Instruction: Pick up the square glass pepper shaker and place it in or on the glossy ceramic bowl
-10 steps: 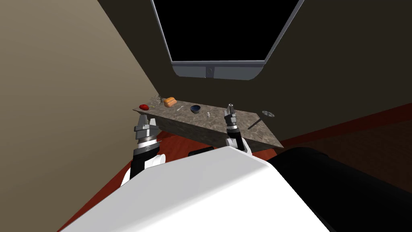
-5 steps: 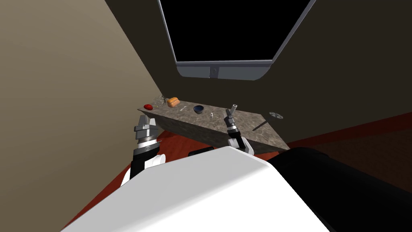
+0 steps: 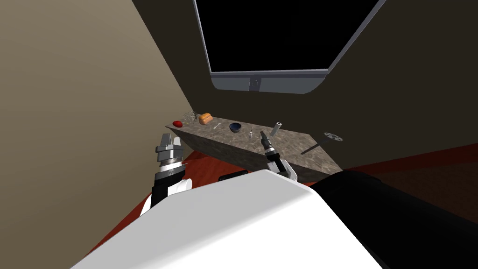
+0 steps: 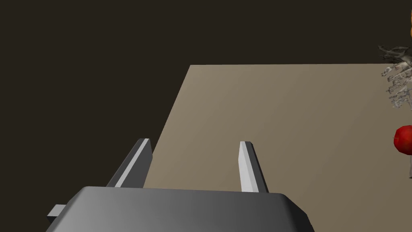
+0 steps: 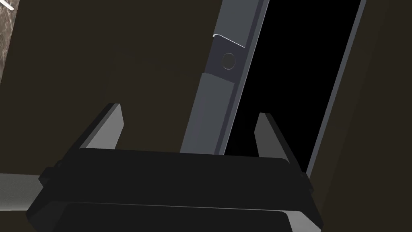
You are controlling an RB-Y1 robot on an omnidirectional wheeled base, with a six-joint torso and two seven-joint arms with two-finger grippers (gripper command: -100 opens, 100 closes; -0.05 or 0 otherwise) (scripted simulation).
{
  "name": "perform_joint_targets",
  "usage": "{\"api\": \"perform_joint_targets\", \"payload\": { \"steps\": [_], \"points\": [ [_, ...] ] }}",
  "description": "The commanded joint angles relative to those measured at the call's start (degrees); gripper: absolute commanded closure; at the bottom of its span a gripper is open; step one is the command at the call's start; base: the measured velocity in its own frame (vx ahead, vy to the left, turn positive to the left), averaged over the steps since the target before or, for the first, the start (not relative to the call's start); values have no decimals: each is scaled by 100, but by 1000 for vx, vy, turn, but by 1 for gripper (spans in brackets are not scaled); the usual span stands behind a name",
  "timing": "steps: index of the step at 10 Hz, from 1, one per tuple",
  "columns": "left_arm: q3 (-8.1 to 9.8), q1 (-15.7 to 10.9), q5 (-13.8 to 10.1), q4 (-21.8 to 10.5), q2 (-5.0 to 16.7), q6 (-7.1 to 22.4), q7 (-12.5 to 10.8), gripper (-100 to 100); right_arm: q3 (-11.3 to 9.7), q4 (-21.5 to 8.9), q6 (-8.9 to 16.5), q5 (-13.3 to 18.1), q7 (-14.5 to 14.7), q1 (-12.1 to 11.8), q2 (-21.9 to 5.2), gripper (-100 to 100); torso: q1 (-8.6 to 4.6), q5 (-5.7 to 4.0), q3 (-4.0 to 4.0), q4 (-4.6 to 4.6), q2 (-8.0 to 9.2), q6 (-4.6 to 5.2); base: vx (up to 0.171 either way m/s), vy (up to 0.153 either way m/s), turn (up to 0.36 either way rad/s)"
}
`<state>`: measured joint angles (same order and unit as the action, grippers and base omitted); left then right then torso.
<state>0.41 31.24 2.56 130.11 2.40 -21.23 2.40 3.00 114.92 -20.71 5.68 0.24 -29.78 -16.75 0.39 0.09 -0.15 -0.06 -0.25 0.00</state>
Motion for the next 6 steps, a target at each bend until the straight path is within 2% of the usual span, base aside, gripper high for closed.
{"api": "perform_joint_targets", "payload": {
  "steps": [1, 4, 5, 6],
  "points": [
    [0, 0, 0, 0, 0, 0, 0, 0, 18, -198, 221, 98, 109, 75, -127, -100, 0, 0, 0, 0, 0, 0, 43, 119, 61],
    [0, 0, 0, 0, 0, 0, 0, 0, 87, -619, 480, 259, 282, 106, -434, -100, 2, 1, 1, 1, 2, 0, 59, 120, 66],
    [0, 0, 0, 0, 0, 0, 0, 0, 87, -619, 480, 259, 282, 106, -434, -100, 11, 3, 0, 0, 1, 0, 45, 88, 11],
    [0, 0, 0, 0, 0, 0, 0, 0, 112, -767, 569, 314, 341, 117, -555, -100, -3, 1, 4, 1, 7, 1, 28, 61, 41]
  ]
}}
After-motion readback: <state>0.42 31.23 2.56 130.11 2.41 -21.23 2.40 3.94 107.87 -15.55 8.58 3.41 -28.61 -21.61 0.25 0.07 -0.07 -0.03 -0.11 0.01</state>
